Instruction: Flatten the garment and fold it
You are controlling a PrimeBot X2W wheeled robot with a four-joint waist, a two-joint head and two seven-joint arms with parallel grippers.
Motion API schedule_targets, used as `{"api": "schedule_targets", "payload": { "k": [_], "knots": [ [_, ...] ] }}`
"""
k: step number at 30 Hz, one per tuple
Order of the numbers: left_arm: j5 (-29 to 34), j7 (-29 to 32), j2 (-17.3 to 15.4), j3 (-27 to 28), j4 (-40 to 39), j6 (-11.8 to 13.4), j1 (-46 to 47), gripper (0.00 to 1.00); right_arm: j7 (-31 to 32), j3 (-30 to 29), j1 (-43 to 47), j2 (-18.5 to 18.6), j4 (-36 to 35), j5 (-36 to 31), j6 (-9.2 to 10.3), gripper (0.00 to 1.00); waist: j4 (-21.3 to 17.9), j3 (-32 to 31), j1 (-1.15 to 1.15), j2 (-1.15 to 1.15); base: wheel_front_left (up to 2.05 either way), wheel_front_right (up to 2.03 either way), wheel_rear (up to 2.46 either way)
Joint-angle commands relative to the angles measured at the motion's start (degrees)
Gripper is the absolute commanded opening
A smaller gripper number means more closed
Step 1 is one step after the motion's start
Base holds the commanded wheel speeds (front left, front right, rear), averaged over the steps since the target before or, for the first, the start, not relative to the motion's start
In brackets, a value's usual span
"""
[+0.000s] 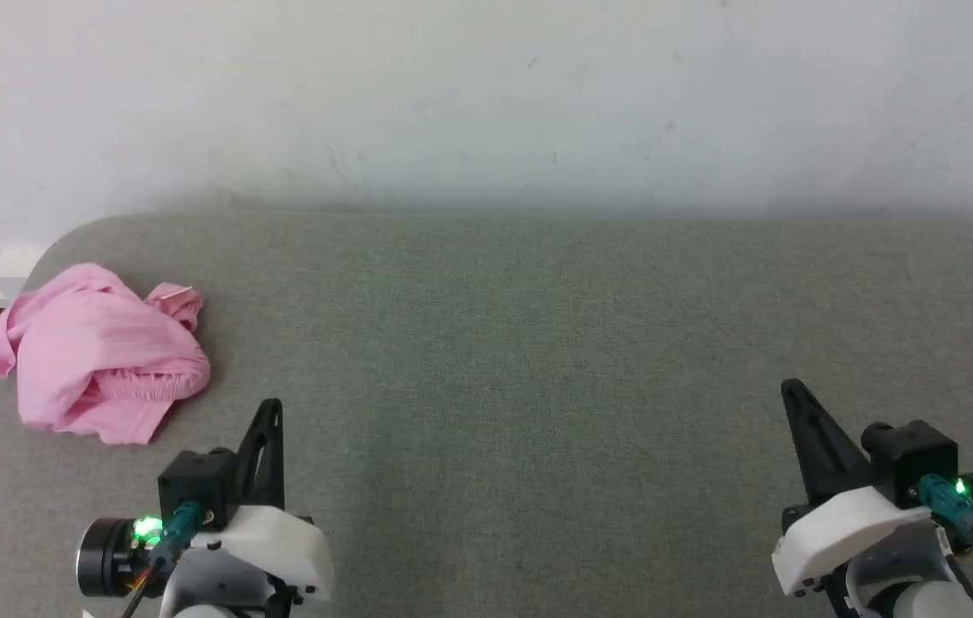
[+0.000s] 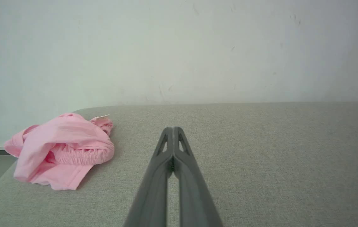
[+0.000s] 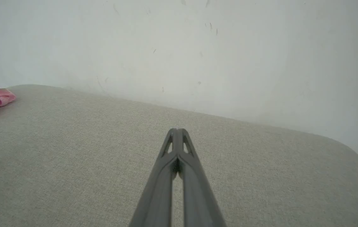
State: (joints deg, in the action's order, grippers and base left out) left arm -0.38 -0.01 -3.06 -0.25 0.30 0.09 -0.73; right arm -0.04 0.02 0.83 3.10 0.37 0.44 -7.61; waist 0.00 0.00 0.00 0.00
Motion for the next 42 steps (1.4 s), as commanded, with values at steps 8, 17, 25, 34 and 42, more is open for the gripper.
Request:
{"api": "schedule_targets", "payload": {
  "k": [8,17,25,34,42],
  "knots": [
    [0.4,0.0,0.2,0.2,-0.3,-0.1,0.7,0.0,0.0,0.0,-0.8,-0.2,-0.4,-0.4,0.12,0.0,0.0,0.0,0.0,0.0,0.0,0.0,0.0],
    [0.4,0.0,0.2,0.2,-0.3,-0.1,0.7,0.0,0.0,0.0,-0.8,-0.2,-0.4,-0.4,0.12,0.0,0.0,0.0,0.0,0.0,0.0,0.0,0.0],
    [0.4,0.0,0.2,0.2,-0.3,-0.1,0.7,0.0,0.0,0.0,-0.8,-0.2,-0.4,-0.4,0.12,0.0,0.0,0.0,0.0,0.0,0.0,0.0,0.0],
    [0.4,0.0,0.2,0.2,-0.3,-0.1,0.7,0.0,0.0,0.0,-0.8,-0.2,-0.4,-0.4,0.12,0.0,0.0,0.0,0.0,0.0,0.0,0.0,0.0],
    [0.4,0.0,0.2,0.2,-0.3,-0.1,0.7,0.0,0.0,0.0,-0.8,-0.2,-0.4,-0.4,0.12,0.0,0.0,0.0,0.0,0.0,0.0,0.0,0.0]
  ]
}}
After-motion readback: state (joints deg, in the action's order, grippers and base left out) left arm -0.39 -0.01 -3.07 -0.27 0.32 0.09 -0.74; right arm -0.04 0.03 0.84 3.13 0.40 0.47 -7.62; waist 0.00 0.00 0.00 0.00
